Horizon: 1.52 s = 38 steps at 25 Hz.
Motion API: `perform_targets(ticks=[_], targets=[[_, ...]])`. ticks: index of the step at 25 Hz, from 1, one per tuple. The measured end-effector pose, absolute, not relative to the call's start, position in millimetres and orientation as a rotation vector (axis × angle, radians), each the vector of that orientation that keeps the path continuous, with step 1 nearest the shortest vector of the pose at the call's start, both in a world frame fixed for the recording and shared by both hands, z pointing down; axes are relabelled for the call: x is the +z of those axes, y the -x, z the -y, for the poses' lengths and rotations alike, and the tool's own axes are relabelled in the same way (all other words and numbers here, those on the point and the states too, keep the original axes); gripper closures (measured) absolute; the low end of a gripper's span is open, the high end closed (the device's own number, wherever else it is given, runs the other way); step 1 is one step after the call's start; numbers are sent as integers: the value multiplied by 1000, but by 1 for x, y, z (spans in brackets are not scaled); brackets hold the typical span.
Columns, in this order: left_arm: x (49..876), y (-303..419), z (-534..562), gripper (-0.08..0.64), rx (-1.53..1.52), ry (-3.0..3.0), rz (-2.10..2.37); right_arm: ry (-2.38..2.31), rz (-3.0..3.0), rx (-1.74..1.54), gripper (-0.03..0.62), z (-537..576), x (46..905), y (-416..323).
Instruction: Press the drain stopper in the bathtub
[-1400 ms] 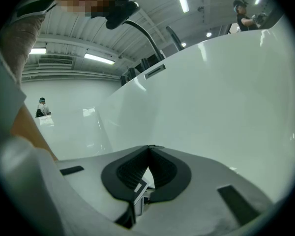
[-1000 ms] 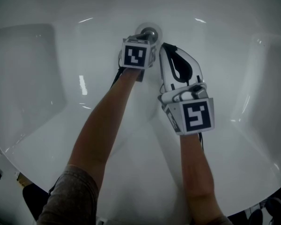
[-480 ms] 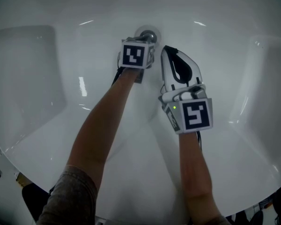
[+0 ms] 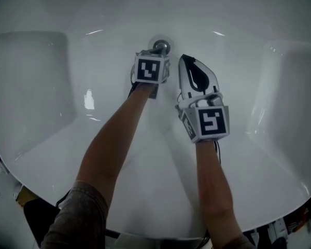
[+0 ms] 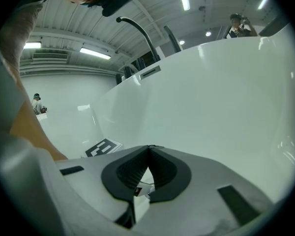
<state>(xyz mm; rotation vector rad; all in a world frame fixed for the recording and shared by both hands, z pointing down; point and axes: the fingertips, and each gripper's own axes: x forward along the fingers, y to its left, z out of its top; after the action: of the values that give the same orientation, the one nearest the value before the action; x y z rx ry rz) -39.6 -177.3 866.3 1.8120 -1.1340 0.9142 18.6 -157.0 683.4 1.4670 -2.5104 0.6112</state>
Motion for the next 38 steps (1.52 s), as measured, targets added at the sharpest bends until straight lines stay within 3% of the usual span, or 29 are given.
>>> perform_targets(ticks=[14, 38], targets=[[731, 33, 159, 555, 875, -1799, 1203, -1402, 2509, 580, 592, 135, 573, -28], [372, 53, 109, 555, 721, -1977, 1292, -1395, 2505, 567, 592, 86, 298, -10]])
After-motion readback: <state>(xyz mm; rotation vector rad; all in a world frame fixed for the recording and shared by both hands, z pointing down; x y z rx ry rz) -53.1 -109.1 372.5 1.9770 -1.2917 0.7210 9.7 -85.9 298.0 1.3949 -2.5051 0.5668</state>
